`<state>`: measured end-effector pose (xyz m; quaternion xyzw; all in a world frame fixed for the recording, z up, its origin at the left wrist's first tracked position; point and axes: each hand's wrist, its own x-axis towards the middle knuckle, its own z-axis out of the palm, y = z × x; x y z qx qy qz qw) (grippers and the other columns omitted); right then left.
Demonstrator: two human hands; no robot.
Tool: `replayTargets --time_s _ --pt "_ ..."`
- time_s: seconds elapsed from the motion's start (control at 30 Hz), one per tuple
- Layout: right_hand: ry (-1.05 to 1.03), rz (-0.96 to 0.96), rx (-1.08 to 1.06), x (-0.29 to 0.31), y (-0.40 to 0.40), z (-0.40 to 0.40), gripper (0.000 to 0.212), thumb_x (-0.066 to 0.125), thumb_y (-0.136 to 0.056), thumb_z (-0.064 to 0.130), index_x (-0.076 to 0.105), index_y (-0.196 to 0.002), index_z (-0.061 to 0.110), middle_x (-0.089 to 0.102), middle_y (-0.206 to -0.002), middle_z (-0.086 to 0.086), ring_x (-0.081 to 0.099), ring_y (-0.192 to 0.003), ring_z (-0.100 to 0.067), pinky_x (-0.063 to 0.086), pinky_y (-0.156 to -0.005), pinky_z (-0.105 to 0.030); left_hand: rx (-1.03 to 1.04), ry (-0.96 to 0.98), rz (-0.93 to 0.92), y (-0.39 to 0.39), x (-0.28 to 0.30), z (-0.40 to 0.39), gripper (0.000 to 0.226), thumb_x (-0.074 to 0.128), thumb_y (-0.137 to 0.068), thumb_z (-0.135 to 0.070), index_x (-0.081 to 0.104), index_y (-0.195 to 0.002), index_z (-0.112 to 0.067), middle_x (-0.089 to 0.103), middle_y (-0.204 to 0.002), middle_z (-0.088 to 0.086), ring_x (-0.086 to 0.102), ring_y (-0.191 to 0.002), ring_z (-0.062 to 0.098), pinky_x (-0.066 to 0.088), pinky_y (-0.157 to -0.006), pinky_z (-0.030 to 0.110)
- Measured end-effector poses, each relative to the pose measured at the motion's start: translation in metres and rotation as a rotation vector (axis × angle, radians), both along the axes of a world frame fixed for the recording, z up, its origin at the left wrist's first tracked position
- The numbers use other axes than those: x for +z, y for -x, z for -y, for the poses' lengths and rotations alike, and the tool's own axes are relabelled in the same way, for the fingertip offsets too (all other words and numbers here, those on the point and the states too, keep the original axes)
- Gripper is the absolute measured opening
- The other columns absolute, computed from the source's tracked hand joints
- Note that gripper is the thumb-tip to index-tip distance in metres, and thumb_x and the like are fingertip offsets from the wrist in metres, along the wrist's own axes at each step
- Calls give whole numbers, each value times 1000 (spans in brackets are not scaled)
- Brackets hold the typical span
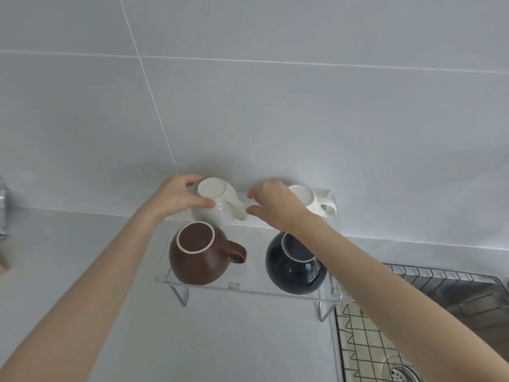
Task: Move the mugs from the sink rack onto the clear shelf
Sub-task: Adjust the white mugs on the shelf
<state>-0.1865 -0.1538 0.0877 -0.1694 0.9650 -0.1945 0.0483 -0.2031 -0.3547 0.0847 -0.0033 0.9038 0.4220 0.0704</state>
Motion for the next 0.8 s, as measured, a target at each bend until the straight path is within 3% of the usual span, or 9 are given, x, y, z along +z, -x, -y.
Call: replayTargets --time_s 0.07,0.13,0.2,0.33,0.43,0.53,0.6,0.67,0.8 --pt "41 42 -37 -8 6 7 33 66 -77 24 65 -100 0 69 -99 -20 62 -93 -37 52 -82 -41 -38 -77 35 -1 -5 8 50 81 -57 -7 61 -84 -44 64 -75 -42 56 -100 -7 41 -83 15" --pt "32 63 -57 -14 9 12 30 69 -72 24 66 -84 -2 69 -84 -21 60 -77 -36 50 -65 -36 -56 -144 50 -1 -11 12 56 77 -61 3 61 -84 -45 63 -73 -44 56 -89 -18 45 -77 9" --pt "9 71 -65 -19 12 16 23 70 -71 22 62 -71 0 61 -71 -16 53 -67 -33 39 -54 -31 -68 -183 47 0 -15 15 58 77 -60 4 60 -96 -39 64 -75 -43 56 -90 -17 46 -76 6" --pt "44 82 -97 -24 20 16 21 69 -73 15 63 -75 -6 55 -66 -13 48 -63 -30 38 -57 -30 -71 -162 29 0 -17 16 55 82 -50 -11 60 -87 -46 64 -75 -43 57 -86 -21 43 -87 17" --pt "82 83 -108 -29 24 15 19 69 -72 13 65 -75 -5 62 -68 -20 46 -62 -27 40 -57 -31 -43 -124 -9 -4 -14 12 52 80 -41 -25 63 -84 -47 66 -75 -39 60 -97 -5 44 -96 27" --pt "107 81 -112 -30 27 13 16 68 -72 11 67 -79 -3 71 -81 -22 53 -65 -30 44 -61 -34 1 -65 -62 -7 -14 6 60 78 -42 -29 68 -101 -28 73 -95 -9 63 -102 15 47 -99 38" --pt "120 81 -115 -29 30 12 14 68 -72 10 68 -80 -1 70 -80 -20 59 -72 -35 46 -64 -35 29 -1 -83 -8 -14 3 59 77 -42 -33 69 -98 -18 73 -97 8 64 -93 21 47 -95 43" --pt "128 78 -116 -28 32 12 12 68 -72 8 68 -80 -1 66 -74 -17 54 -70 -32 43 -63 -33 59 38 -88 -9 -14 2 55 80 -44 -35 70 -94 -11 73 -96 16 61 -85 22 48 -90 44" --pt "144 77 -113 -27 34 11 10 68 -73 6 69 -81 0 65 -75 -16 51 -69 -27 44 -64 -33 121 56 -112 -11 -16 -3 44 83 -56 -25 70 -96 -9 73 -97 18 65 -98 29 49 -87 38"
